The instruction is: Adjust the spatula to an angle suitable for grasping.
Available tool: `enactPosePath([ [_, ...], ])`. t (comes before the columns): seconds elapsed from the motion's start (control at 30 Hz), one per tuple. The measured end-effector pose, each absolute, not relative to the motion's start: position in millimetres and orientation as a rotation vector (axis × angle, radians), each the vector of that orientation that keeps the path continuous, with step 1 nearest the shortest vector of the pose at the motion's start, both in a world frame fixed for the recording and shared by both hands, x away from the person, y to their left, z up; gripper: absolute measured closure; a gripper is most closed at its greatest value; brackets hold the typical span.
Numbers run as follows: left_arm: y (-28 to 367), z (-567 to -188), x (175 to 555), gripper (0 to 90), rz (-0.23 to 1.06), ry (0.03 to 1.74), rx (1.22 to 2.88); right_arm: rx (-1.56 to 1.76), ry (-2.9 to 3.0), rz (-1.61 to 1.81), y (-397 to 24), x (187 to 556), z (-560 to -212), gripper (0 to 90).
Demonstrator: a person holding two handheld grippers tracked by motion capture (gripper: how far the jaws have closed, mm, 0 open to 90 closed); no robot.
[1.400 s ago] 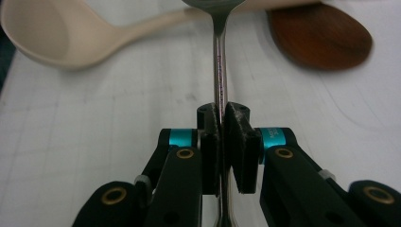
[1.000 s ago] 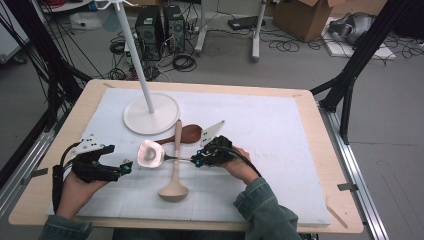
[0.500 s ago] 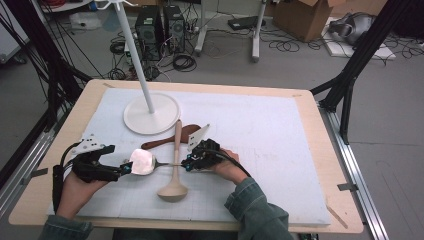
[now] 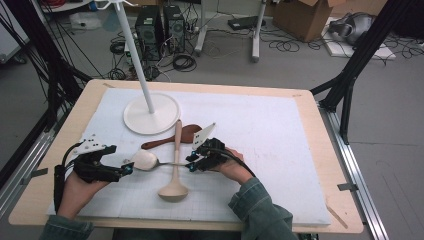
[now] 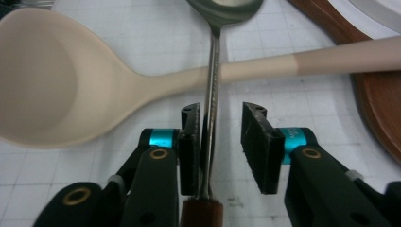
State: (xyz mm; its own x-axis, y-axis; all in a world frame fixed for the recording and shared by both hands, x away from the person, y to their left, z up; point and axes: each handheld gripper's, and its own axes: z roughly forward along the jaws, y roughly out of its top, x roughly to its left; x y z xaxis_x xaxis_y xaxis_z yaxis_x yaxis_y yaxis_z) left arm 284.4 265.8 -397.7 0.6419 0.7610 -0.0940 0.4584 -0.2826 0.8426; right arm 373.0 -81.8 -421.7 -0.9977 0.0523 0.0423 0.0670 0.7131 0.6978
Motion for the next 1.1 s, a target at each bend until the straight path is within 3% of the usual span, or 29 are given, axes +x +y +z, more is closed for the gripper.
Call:
enactPosePath([
  [0.6,262.6,-397.9,284.2,6.0,0.404,0.947,1.940,-0.193,-2.901,-1.262,-130.1,360.5,-388.4,57.0],
  [1.1,258.5,-398.9,284.5,6.0,0.390,0.926,1.950,-0.311,-2.894,-1.247,-182.7,339.9,-392.0,52.7],
])
